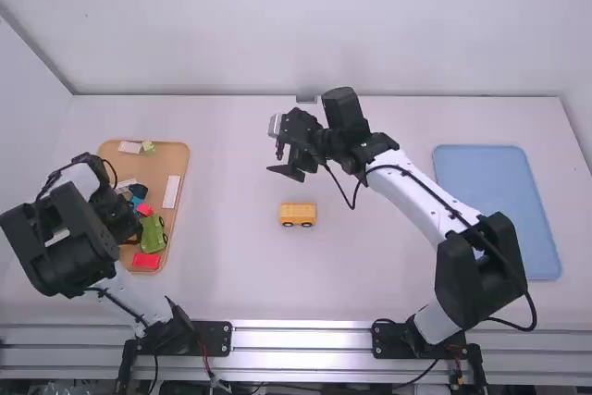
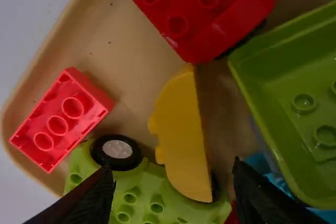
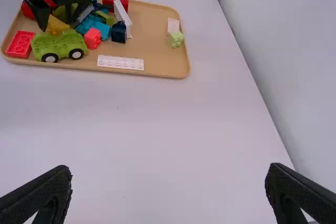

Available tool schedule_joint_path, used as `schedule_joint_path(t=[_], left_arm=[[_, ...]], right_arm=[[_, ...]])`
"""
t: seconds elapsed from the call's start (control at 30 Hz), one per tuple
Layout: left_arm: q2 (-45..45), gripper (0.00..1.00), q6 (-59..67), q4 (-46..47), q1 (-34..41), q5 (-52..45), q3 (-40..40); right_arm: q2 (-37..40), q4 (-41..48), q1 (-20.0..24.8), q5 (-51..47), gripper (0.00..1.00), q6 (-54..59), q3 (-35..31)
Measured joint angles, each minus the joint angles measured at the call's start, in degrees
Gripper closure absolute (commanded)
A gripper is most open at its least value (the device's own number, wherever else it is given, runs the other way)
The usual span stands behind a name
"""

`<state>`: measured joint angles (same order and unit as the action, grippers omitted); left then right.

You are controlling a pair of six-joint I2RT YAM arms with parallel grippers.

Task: Assemble lego blocks to make yellow taxi

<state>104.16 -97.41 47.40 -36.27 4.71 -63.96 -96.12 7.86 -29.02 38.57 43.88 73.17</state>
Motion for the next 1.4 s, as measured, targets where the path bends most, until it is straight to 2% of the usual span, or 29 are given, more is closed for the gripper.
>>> schedule_joint_path(t=[0.63,0.7,0.93,0.97,1.2,1.33,1.4], left_arm=[[0.0,0.44,5.14,-1.79,-0.28,2.89,1.4],[0.0,0.52,5.62,-1.4,-0.63,2.99,1.4],[-0.02,0.53,-5.6,1.57,-0.9,2.6,1.68],[-0.02,0.57,-7.82,0.46,-0.92,2.32,2.19],[-0.02,0.56,-11.56,-6.08,-1.01,1.31,6.12],[-0.02,0.55,-10.6,-6.05,-1.03,1.49,6.38],[-0.02,0.51,-10.99,-4.94,-1.01,1.51,6.38]], right_arm=[[0.02,0.02,0.0,0.02,0.02,0.07,0.0],[0.0,0.02,0.0,0.0,0.01,0.07,0.0],[0.02,0.04,-0.02,0.02,0.02,0.13,0.0],[0.02,0.04,0.0,0.02,0.01,0.09,0.0],[0.02,0.07,0.0,-0.02,0.01,0.04,0.0],[0.02,0.04,0.0,0.02,0.01,0.07,0.0],[0.0,0.04,0.0,0.02,0.01,0.09,0.0]])
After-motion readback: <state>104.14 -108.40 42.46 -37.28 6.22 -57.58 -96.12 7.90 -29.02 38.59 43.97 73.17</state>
